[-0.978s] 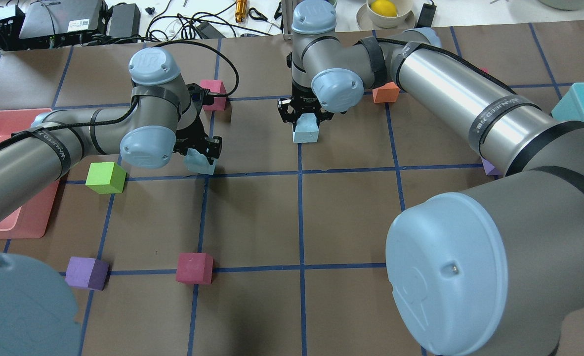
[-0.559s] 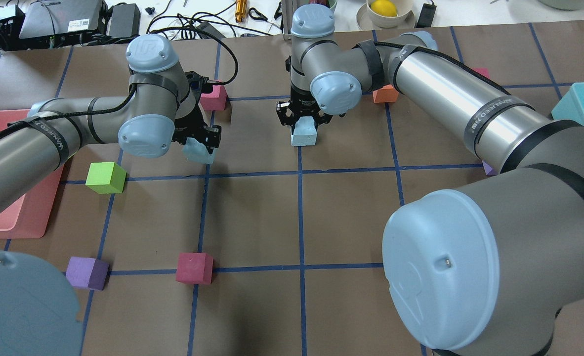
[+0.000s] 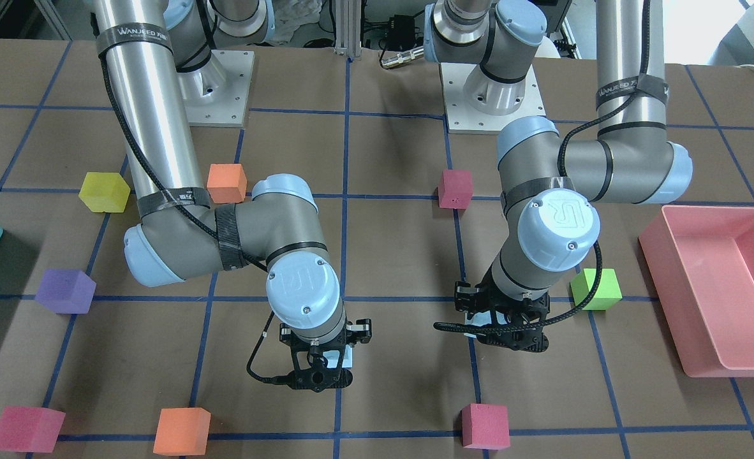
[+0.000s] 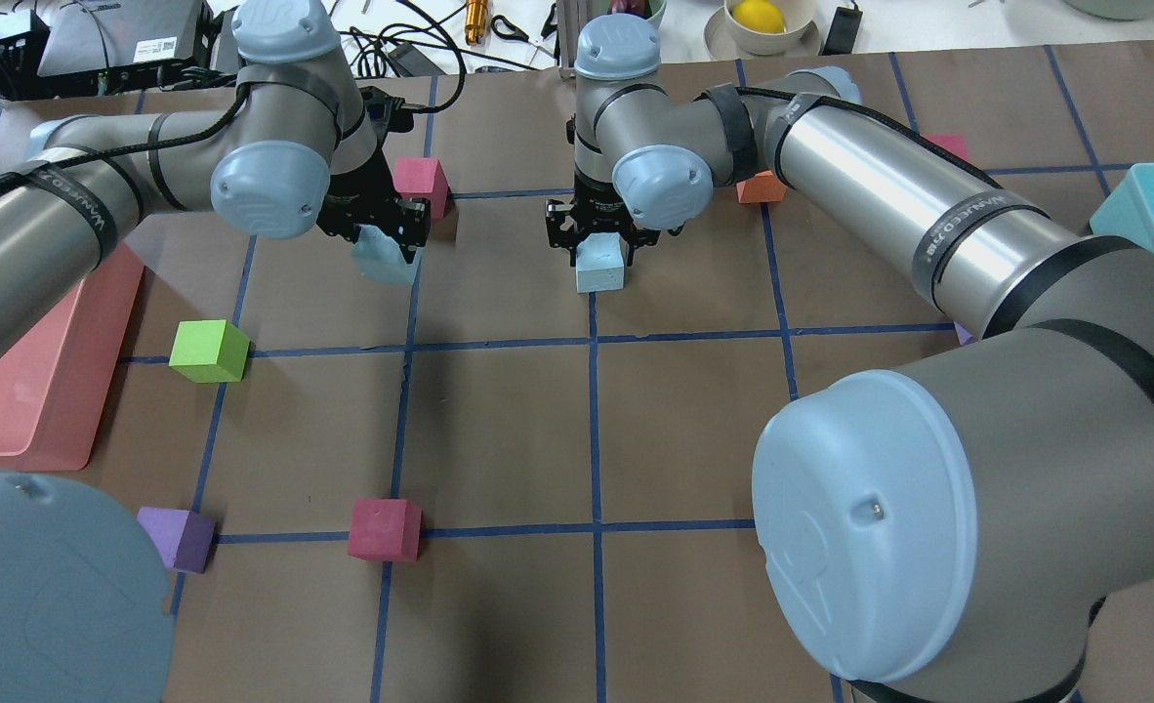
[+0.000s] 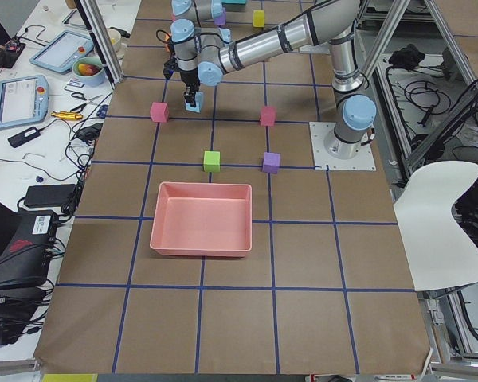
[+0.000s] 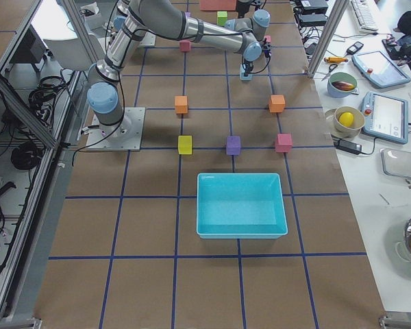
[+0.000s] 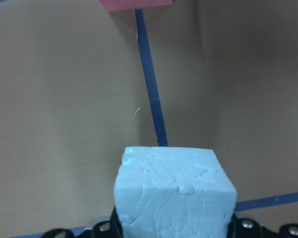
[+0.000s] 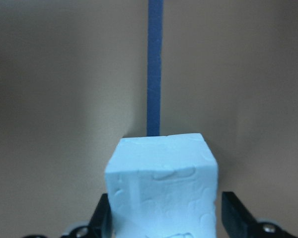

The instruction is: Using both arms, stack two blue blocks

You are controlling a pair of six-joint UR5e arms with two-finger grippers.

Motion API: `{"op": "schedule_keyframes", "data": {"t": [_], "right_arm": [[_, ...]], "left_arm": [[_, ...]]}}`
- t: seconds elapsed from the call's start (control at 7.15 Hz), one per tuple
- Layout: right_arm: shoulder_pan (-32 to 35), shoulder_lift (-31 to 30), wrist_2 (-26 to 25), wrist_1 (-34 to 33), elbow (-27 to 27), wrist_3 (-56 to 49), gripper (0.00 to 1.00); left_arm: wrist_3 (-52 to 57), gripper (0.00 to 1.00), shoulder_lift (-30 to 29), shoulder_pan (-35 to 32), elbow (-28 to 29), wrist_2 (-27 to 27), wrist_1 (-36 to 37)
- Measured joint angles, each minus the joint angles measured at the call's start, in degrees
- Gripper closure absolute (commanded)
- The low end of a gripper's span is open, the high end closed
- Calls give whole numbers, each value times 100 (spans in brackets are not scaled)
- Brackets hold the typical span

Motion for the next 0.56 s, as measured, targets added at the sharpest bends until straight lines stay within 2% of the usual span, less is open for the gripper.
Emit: {"op": "schedule_keyframes", "data": {"t": [0.56], "right_arm": [[-71, -199, -108, 189, -258, -3, 0]], "left_arm": [[-311, 100, -114, -68, 435, -62, -264]]}}
